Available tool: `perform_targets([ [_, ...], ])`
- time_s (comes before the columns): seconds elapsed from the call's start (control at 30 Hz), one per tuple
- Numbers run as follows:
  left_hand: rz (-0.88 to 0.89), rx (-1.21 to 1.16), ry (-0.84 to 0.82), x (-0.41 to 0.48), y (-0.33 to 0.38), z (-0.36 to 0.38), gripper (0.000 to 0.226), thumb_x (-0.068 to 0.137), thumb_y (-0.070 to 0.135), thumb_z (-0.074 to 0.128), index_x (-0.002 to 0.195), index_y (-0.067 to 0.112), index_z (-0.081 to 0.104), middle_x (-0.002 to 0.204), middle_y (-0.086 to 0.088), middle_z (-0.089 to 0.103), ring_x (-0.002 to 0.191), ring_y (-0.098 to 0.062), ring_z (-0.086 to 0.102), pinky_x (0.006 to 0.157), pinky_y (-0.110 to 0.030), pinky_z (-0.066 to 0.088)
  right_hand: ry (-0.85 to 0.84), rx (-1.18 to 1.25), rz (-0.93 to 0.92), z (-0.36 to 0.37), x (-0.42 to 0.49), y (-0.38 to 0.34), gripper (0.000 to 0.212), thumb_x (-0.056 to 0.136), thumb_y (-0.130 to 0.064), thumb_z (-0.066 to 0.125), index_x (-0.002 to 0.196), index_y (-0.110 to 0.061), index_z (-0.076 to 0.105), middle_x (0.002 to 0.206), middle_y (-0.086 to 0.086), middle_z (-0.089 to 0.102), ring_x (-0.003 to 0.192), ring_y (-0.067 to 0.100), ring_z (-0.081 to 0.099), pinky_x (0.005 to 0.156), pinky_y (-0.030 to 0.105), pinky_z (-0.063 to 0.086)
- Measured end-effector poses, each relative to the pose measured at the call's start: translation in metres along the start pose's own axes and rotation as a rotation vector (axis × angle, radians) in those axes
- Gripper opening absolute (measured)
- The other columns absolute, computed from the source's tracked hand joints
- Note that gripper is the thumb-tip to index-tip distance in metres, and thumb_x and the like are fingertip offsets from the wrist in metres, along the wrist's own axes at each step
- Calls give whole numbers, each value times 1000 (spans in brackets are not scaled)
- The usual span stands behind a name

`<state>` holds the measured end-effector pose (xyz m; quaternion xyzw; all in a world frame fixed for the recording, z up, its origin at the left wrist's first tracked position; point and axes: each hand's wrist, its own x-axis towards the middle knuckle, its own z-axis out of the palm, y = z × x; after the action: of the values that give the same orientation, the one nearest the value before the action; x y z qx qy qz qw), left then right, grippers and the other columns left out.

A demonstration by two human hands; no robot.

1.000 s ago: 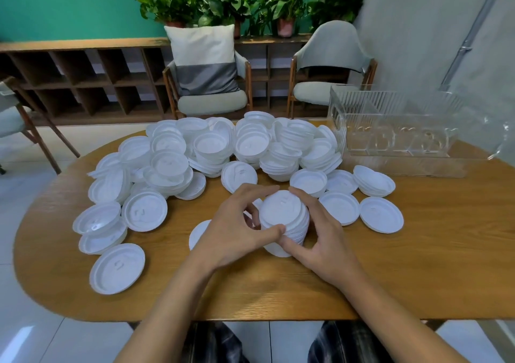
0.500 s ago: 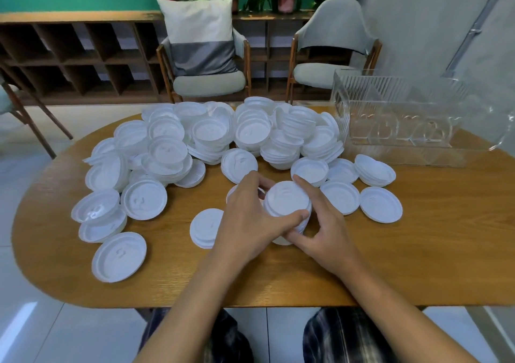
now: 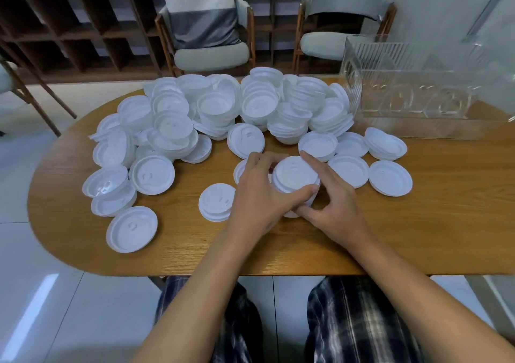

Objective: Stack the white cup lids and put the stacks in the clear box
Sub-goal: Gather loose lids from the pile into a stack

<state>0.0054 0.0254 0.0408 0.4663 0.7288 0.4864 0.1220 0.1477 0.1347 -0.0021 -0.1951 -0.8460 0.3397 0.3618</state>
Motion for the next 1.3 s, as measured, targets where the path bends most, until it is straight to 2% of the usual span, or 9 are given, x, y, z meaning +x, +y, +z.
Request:
perform_targets([
  [0.2,10,11,-12,-1,0,1,67,69,56,90,124,28,65,117,12,56,110,13,50,84,-2,37,4,-12,1,-1,0,1,86,80,-25,89,154,-11,48,149,-1,58,140,9,52,114,29,45],
  [0.3,40,9,-91,-7,-8,-16,69,77,65,80,134,31,63,125,15,56,118,8,52,93,-10,39,-24,-2,24,-1,-1,-4,86,82,-38,86,155,-15,47,152,-6,55,142,4,48,115,24,41],
  [0.4,30,96,38,-21,-28,-47,62,87,67,67,138,32,62,129,16,60,123,2,55,99,-19,43,-49,-7,51,-2,1,-8,87,81,-47,85,155,-22,46,152,-14,51,143,-2,44,116,20,38],
  [0.47,0,239,107,-30,-44,-66,57,88,59,74,137,33,62,132,15,59,125,-3,55,99,-25,43,-59,-2,70,-2,2,-10,86,81,-49,84,155,-25,46,151,-18,50,142,-6,42,116,17,36],
  [0.63,-112,407,-19,-39,-70,-83,65,81,53,81,139,31,60,135,8,61,128,-14,52,98,-30,42,-68,9,115,5,4,-15,85,82,-51,82,154,-30,44,151,-17,50,141,-6,41,113,11,34],
  [0.87,-127,274,14,-36,-78,-87,72,72,53,92,134,30,65,128,11,61,119,-6,57,103,-30,48,-54,27,121,20,7,-24,85,80,-50,84,153,-30,45,148,-18,51,137,-10,42,109,7,34],
  [1.1,-204,-25,196,-28,-51,-85,52,77,55,87,122,38,70,121,16,65,109,1,62,85,-18,52,7,67,100,35,2,-32,79,81,-50,81,149,-25,48,140,-17,53,135,-4,46,109,12,37],
  [1.23,-185,-154,106,-17,-25,-67,48,81,54,85,123,37,71,117,20,71,106,0,66,85,-21,54,17,71,79,35,-1,-33,78,82,-42,85,148,-20,49,141,-13,54,135,2,49,110,18,40],
  [1.3,-162,-133,68,-13,-15,-55,55,78,56,87,126,36,70,116,19,69,106,2,63,85,-14,51,28,75,57,34,-1,-34,79,82,-38,86,149,-20,47,143,-11,54,137,3,49,111,18,40],
])
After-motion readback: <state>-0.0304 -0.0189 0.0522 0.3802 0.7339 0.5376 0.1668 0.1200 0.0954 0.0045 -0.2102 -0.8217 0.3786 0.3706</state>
